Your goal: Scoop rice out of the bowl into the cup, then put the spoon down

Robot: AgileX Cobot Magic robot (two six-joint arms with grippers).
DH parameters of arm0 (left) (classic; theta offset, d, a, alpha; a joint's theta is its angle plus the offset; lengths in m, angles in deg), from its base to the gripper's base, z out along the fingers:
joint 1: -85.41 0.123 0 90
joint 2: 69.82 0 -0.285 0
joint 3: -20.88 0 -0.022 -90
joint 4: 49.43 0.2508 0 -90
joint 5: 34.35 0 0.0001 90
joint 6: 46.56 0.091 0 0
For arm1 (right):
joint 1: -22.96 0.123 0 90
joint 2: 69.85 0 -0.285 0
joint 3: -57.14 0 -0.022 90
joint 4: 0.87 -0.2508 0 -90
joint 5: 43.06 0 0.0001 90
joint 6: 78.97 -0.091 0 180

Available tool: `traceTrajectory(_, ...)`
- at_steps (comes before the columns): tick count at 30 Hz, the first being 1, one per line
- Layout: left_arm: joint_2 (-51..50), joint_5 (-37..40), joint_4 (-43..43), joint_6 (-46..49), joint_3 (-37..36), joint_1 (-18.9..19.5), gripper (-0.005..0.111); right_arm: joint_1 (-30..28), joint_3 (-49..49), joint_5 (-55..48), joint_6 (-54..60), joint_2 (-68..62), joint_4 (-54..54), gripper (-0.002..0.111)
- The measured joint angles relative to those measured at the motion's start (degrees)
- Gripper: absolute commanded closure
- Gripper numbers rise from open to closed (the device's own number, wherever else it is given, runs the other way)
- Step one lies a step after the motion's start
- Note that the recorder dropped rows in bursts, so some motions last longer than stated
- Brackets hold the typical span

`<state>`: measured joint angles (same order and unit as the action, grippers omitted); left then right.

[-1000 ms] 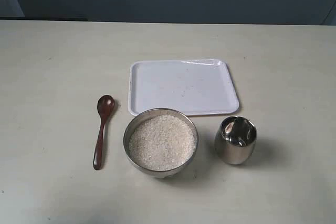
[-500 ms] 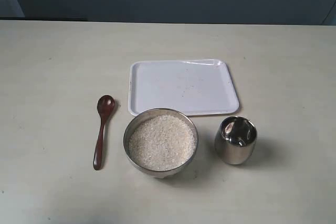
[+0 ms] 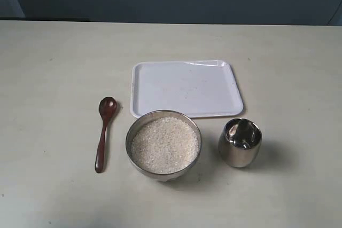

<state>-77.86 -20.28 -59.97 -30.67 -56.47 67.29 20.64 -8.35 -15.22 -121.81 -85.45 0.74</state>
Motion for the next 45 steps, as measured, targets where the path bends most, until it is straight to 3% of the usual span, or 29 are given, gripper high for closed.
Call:
traceTrajectory(8,0.0,0.0,0.0,0.0,0.0,0.0,0.106,0.3,30.4,-22.5,-6.7,-15.1,31.3,0.108)
traceTrajectory(12,0.0,0.0,0.0,0.0,0.0,0.0,0.106,4.4,39.4,-18.5,-11.0,-23.8,39.8,0.108)
traceTrajectory(15,0.0,0.0,0.0,0.0,0.0,0.0,0.106,9.5,44.4,-15.2,-24.3,-30.4,54.2,0.108)
traceTrajectory(19,0.0,0.0,0.0,0.0,0.0,0.0,0.106,17.2,49.9,-10.1,-56.9,-41.4,85.1,0.108)
traceTrajectory(21,0.0,0.0,0.0,0.0,0.0,0.0,0.106,19.8,51.8,-5.2,-64.9,-47.0,92.1,0.108)
traceTrajectory(25,0.0,0.0,0.0,0.0,0.0,0.0,0.106,23.5,52.5,2.1,-68.5,-58.7,96.9,0.108)
traceTrajectory(30,0.0,0.0,0.0,0.0,0.0,0.0,0.106,24.8,53.0,-3.7,-66.6,-66.3,98.5,0.108)
traceTrajectory(33,0.0,0.0,0.0,0.0,0.0,0.0,0.106,24.8,54.1,-11.6,-65.6,-67.0,97.7,0.108)
traceTrajectory(37,0.0,0.0,0.0,0.0,0.0,0.0,0.106,24.8,56.9,-14.5,-65.2,-67.0,88.5,0.108)
traceTrajectory(45,0.0,0.0,0.0,0.0,0.0,0.0,0.106,24.8,62.6,-14.3,-72.4,-67.0,97.3,0.108)
